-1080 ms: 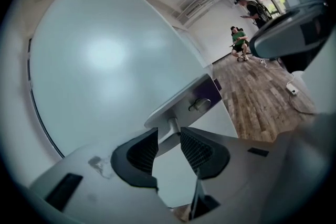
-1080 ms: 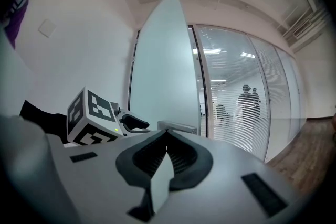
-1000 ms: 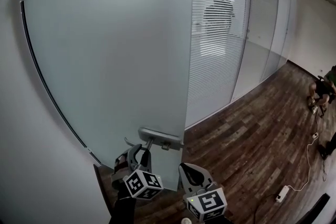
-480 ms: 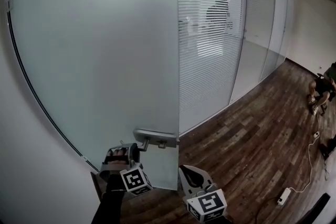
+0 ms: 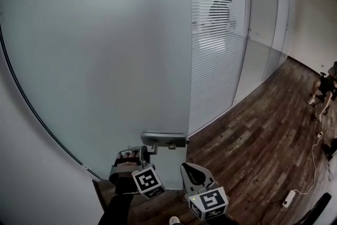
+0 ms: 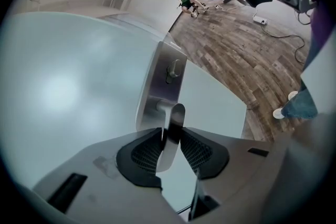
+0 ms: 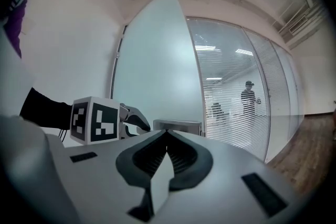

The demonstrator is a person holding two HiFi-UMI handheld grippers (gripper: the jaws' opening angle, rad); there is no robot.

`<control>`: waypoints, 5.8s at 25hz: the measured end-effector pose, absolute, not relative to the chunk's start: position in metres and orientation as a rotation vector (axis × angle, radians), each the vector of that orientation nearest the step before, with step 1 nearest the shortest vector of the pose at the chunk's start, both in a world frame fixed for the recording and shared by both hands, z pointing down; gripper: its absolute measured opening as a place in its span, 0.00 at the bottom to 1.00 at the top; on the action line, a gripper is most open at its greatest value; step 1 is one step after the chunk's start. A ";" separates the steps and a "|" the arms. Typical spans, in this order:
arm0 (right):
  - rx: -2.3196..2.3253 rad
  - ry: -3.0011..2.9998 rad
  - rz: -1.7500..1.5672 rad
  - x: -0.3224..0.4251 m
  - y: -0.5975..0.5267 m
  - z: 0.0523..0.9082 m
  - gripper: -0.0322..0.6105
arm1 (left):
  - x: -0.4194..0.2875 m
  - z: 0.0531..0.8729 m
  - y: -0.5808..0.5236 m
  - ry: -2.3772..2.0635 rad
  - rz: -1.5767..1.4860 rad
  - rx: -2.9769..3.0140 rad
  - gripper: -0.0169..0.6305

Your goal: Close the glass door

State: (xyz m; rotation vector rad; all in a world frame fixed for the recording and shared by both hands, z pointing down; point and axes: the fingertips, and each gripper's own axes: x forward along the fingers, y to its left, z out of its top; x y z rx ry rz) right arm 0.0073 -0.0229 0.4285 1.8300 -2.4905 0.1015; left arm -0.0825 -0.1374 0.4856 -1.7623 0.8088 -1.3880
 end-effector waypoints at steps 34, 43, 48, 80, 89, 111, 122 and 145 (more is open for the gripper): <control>1.765 -2.537 0.072 0.098 -0.266 0.421 0.05 | -0.020 0.485 -0.353 0.960 -1.464 -1.789 0.18; 1.649 -2.594 0.100 0.108 -0.306 0.431 0.05 | -0.020 0.484 -0.400 1.040 -1.450 -1.791 0.18; 1.637 -2.607 0.106 0.112 -0.330 0.431 0.05 | -0.016 0.483 -0.420 1.047 -1.456 -1.805 0.18; 1.737 -2.525 0.134 0.083 -0.510 0.438 0.05 | -0.025 0.488 -0.535 1.052 -1.312 -2.152 0.19; 1.685 -2.548 0.143 0.091 -0.533 0.434 0.05 | -0.031 0.488 -0.561 1.181 -1.361 -2.164 0.20; 1.622 -2.607 0.142 0.092 -0.560 0.432 0.05 | -0.039 0.488 -0.598 1.416 -1.350 -2.153 0.23; 1.611 -2.612 0.128 0.093 -0.554 0.431 0.05 | -0.037 0.486 -0.595 1.367 -1.305 -2.047 0.23; 1.501 -2.700 0.085 0.053 -0.546 0.414 0.05 | -0.045 0.404 -0.550 1.840 -0.497 -2.205 0.23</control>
